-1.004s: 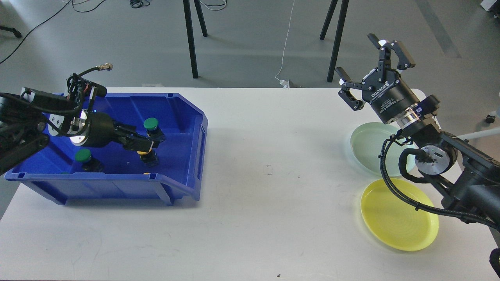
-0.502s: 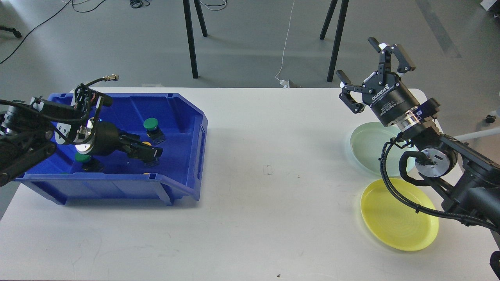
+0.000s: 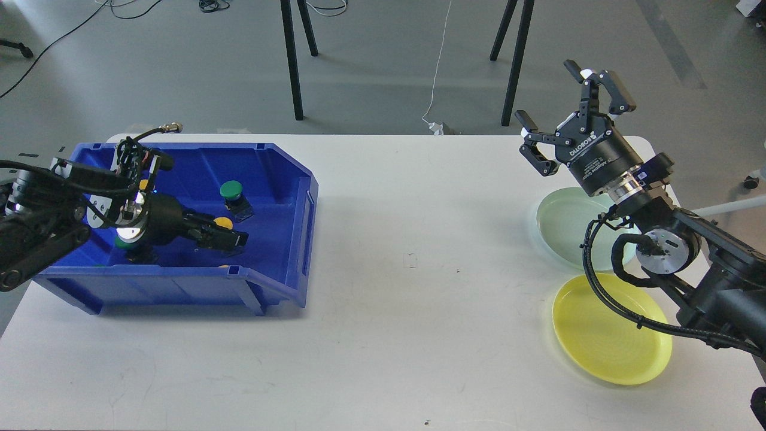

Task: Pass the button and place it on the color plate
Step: 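Close the left gripper on the yellow button inside the bin, then lift the yellow button and extend the left gripper toward the table center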

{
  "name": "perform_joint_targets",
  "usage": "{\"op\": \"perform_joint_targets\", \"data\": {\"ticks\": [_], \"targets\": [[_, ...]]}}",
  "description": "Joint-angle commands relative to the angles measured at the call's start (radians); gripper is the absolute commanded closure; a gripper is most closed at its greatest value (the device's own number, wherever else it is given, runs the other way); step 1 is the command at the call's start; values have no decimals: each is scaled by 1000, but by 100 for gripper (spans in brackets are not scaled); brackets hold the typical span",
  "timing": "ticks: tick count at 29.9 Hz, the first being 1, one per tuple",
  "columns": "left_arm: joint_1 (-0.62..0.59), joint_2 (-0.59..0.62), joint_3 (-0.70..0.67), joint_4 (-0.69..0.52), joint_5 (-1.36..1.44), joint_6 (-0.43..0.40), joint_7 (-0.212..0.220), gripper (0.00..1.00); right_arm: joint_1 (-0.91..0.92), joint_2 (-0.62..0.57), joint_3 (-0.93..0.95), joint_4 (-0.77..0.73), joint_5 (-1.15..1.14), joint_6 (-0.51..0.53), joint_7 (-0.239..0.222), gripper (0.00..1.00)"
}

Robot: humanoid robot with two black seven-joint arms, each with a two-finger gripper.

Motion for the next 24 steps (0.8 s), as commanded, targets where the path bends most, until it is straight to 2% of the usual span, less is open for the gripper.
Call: {"op": "perform_joint_targets", "data": {"ticks": [1, 4, 6, 8, 13, 17, 20, 24], "targets": [[1, 1, 1, -1, 0, 0, 0, 61, -2, -3, 0, 0, 0, 0, 0, 0], [3, 3, 1, -1, 8, 0, 0, 68, -3, -4, 0, 0, 0, 0, 0, 0], [1, 3, 1, -1, 9, 0, 0, 88, -3, -4, 0, 0, 0, 0, 0, 0], [0, 3, 1, -1, 9, 7, 0, 97, -8, -4, 0, 0, 0, 0, 0, 0], [-9, 8, -5, -12, 1, 19, 0, 99, -12, -4, 12, 1, 0, 0, 0, 0], [-43, 56, -33, -58, -25, 9, 0, 99, -12, -3, 21, 0, 2, 0, 0, 0], [-80, 129, -80, -165, -78, 0, 0, 99, -14, -12, 37, 3, 15, 0, 0, 0], [-74, 202, -212, -312, -253, 0, 0, 99, -31, -6, 124, -11, 41, 0, 0, 0]]}}
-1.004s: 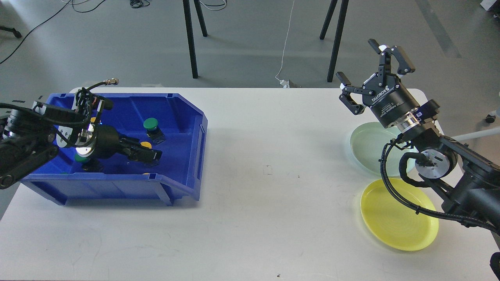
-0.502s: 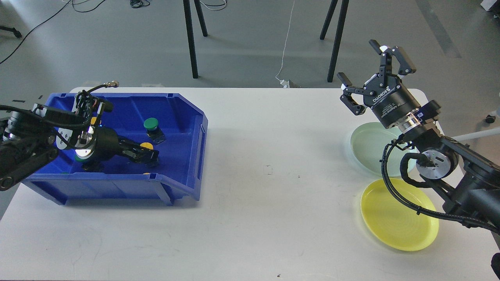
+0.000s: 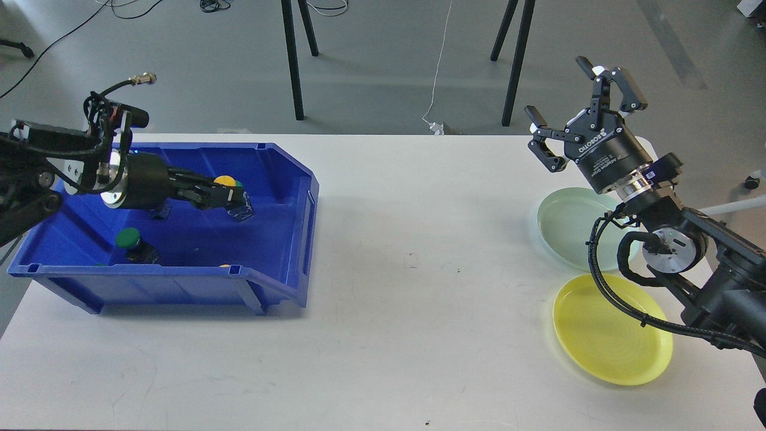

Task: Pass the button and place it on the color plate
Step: 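Lift the yellow button and extend the left gripper toward the table center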

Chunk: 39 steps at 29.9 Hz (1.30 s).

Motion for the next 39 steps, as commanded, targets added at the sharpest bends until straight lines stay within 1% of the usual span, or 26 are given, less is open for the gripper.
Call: {"op": "perform_joint_targets", "data": {"ticks": [1, 5, 7, 9, 12, 14, 17, 19, 22, 24, 27, 31, 36, 39], "targets": [[10, 50, -114, -114, -177, -1, 0, 98, -24, 0, 80, -5, 33, 0, 0, 0], [37, 21, -138, -139, -427, -1, 0, 98, -64, -21, 132, 4, 37, 0, 0, 0], [45, -46, -140, -139, -544, -1, 0, 98, -87, -65, 137, 12, 36, 0, 0, 0], [83, -115, -141, -136, -645, -1, 0, 98, -118, -115, 135, 44, 28, 0, 0, 0], [134, -227, -149, -131, -718, -1, 0, 98, -190, -196, 131, 140, 2, 0, 0, 0], [175, -299, -151, -119, -724, 0, 0, 98, -234, -236, 134, 220, -76, 0, 0, 0], [221, -373, -151, -84, -724, 46, 0, 98, -291, -259, 137, 340, -232, 0, 0, 0], [243, -407, -151, -62, -724, 62, 0, 98, -314, -257, 135, 401, -318, -19, 0, 0], [252, -424, -163, -53, -736, 65, 0, 98, -331, -236, 126, 435, -445, -67, 0, 0], [254, -425, -169, -51, -752, 66, 0, 98, -337, -187, 134, 443, -537, -116, 0, 0], [255, -425, -169, -48, -781, 65, 0, 98, -336, -109, 142, 441, -576, -176, 0, 0], [255, -425, -169, -48, -798, 63, 0, 97, -328, -70, 140, 447, -605, -245, 0, 0], [255, -425, -169, -48, -799, 56, 0, 97, -299, -49, 119, 461, -743, -291, 0, 0], [255, -425, -169, -48, -799, 54, 0, 97, -276, -56, 76, 461, -748, -282, 0, 0]]}}
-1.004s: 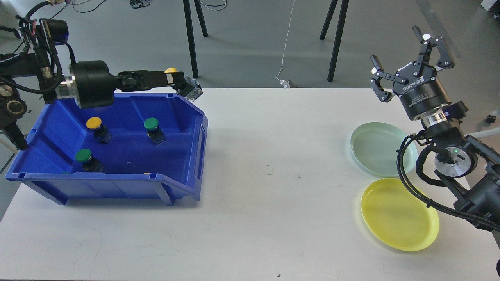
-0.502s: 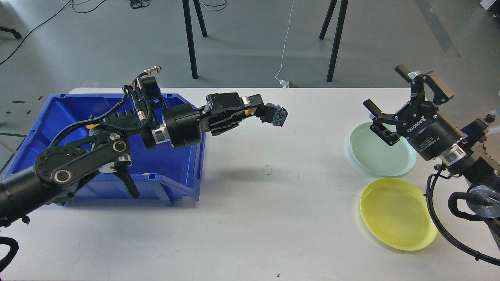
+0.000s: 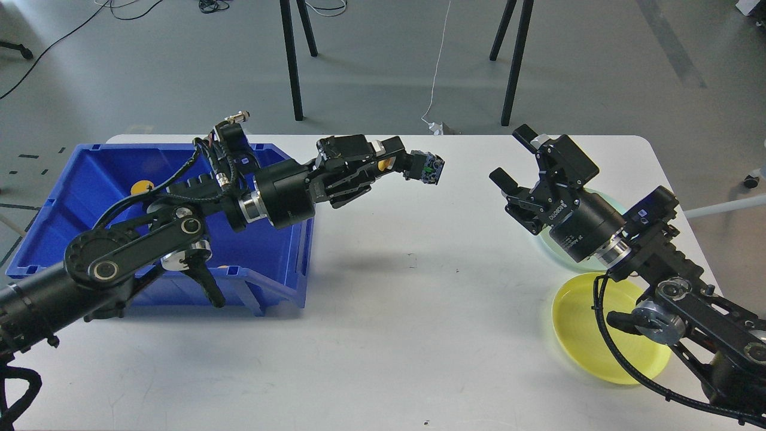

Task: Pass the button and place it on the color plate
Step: 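Lift the yellow button and extend the left gripper toward the table center, then move the right gripper to the left gripper and grasp the yellow button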

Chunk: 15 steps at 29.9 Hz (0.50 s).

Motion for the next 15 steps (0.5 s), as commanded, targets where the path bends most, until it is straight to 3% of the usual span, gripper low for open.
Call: {"op": "perform_joint_targets", "data": {"ticks": [1, 5, 11, 15], "targets": [[0, -1, 0, 0, 0, -1, 0, 97, 30, -8, -52, 2, -14, 9, 0, 0], [0, 0, 0, 0, 0, 0, 0, 97, 50, 2, -87, -4, 25, 61, 0, 0], [0, 0, 2, 0, 3, 3, 0, 97, 48, 5, -75, -11, 358, 233, 0, 0], [0, 0, 2, 0, 5, 2, 0, 97, 64, 2, -81, -12, 439, 259, 0, 0]]}}
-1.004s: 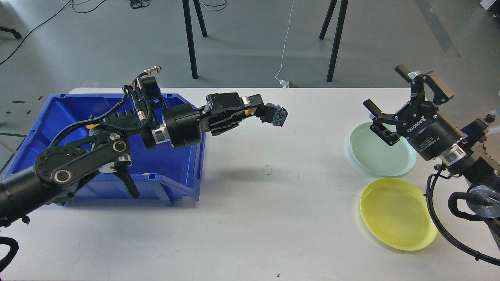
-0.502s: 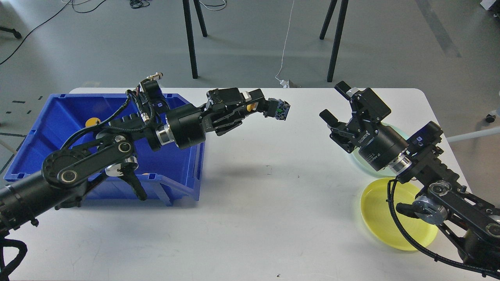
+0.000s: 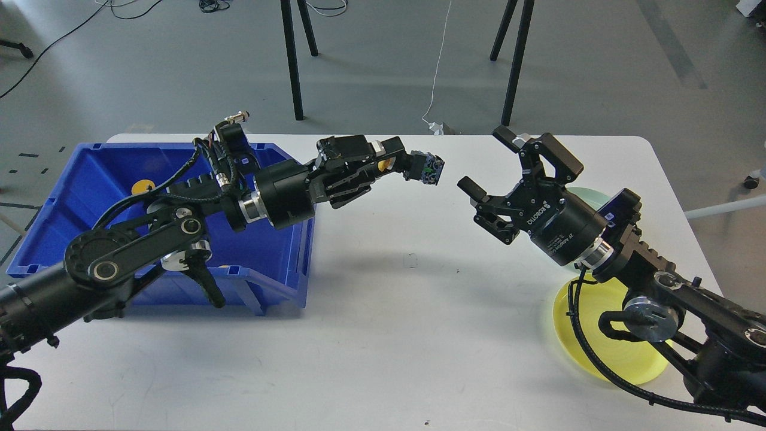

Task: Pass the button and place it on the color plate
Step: 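Move the right gripper to the left gripper and grasp the yellow button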

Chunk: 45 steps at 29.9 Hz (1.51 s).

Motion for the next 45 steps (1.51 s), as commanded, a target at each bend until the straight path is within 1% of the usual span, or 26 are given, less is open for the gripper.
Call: {"op": "perform_joint_targets", "data": {"ticks": [1, 7, 12, 17, 26, 29, 37, 45], "targets": [[0, 0, 2, 0, 2, 1, 0, 97, 15, -2, -12, -1, 61, 19, 0, 0], [0, 0, 3, 0, 6, 4, 0, 97, 20, 3, -55, -44, 69, 19, -4, 0], [0, 0, 3, 0, 8, 4, 0, 97, 38, 26, -93, -70, 69, 19, -82, 0], [0, 0, 5, 0, 8, 4, 0, 96, 58, 52, -111, -79, 67, 21, -104, 0], [0, 0, 5, 0, 9, 4, 0, 96, 100, 79, -145, -96, 133, 46, -104, 0], [0, 0, 5, 0, 8, 6, 0, 96, 120, 82, -147, -119, 136, 46, -104, 0], [0, 0, 5, 0, 8, 7, 0, 96, 129, 138, -162, -141, 139, 46, -107, 1], [0, 0, 5, 0, 9, 7, 0, 96, 144, 142, -196, -141, 141, 46, -107, 2]]}}
